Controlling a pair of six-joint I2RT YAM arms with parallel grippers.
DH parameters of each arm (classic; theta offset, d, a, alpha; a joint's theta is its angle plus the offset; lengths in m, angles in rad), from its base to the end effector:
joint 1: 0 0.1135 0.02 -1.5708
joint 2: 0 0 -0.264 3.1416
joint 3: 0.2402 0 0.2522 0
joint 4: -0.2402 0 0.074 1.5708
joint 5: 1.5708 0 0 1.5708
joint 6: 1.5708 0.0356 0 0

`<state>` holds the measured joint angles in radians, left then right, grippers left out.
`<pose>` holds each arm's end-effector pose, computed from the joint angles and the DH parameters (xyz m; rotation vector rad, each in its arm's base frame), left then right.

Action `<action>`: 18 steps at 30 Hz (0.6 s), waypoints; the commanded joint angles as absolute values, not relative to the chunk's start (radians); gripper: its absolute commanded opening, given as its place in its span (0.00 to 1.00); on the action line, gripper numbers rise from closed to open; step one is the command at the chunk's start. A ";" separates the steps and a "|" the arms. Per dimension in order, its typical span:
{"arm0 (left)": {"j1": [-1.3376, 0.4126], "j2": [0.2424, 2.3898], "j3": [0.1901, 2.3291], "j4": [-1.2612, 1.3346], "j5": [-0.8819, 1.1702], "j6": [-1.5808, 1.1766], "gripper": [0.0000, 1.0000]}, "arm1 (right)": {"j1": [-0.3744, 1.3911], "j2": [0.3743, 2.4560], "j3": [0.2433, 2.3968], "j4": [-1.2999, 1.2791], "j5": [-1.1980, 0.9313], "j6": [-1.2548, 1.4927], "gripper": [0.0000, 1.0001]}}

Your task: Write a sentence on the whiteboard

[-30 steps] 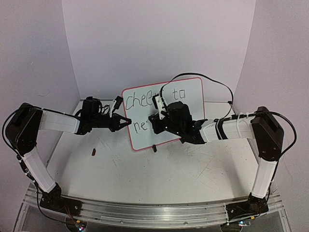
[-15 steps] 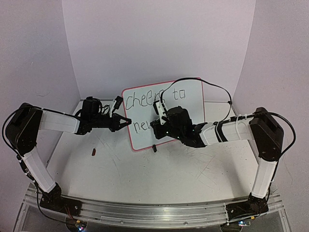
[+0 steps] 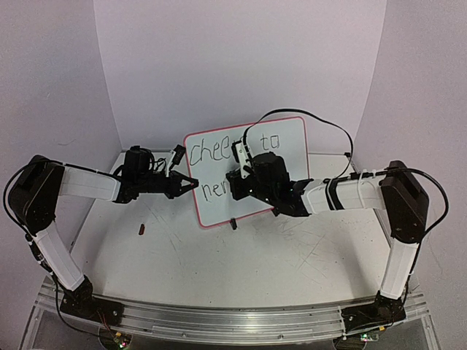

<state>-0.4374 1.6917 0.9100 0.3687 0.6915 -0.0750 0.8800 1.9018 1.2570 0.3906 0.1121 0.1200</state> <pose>0.3173 -0.1734 0.2049 0.8106 1.8527 -1.0120 0.2856 0.3393 0.2364 -0.6162 1.7608 0.5993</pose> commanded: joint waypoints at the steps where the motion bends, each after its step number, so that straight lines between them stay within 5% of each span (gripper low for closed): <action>1: -0.424 1.686 0.937 0.368 0.565 0.032 0.00 | 0.852 1.897 1.293 0.424 0.175 0.100 0.00; 18: -0.424 1.684 0.938 0.366 0.563 0.032 0.00 | 0.854 1.883 1.166 0.406 0.156 0.163 0.00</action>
<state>-0.4374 1.6917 0.9100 0.3668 0.6861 -0.0753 0.8753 1.8957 1.1800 0.4030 0.1082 0.1467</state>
